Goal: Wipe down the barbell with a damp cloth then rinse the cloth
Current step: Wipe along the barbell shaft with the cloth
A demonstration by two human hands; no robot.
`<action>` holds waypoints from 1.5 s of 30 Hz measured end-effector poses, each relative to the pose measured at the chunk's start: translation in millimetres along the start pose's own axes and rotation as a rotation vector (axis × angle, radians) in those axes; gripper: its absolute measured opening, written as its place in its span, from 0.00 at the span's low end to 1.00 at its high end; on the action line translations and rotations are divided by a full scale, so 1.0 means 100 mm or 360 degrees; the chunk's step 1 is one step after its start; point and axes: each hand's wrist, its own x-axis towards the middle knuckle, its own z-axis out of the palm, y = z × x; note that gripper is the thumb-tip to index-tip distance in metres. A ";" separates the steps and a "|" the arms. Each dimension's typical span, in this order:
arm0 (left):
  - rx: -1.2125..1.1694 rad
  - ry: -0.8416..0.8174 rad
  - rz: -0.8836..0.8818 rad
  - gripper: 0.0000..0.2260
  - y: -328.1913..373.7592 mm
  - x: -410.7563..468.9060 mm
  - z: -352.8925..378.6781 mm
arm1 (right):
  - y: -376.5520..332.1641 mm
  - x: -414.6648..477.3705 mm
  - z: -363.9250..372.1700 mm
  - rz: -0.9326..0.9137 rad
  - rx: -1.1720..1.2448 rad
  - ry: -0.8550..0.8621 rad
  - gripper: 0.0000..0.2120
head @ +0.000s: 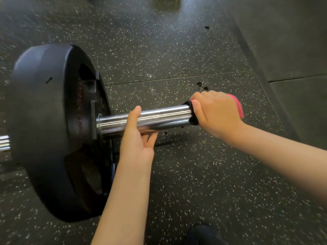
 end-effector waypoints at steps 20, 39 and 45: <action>-0.0329 -0.0125 0.0025 0.18 -0.05 0.02 0.02 | -0.68 0.18 -0.02 -0.0259 0.0256 0.0057 0.16; -0.0105 -0.0744 0.0138 0.18 -0.13 0.28 -0.23 | -0.96 0.26 0.06 -0.0168 0.0278 0.0180 0.18; -0.0332 -0.0867 0.0088 0.19 -0.17 0.30 -0.24 | -0.94 0.27 0.03 -0.0273 0.0301 0.0173 0.16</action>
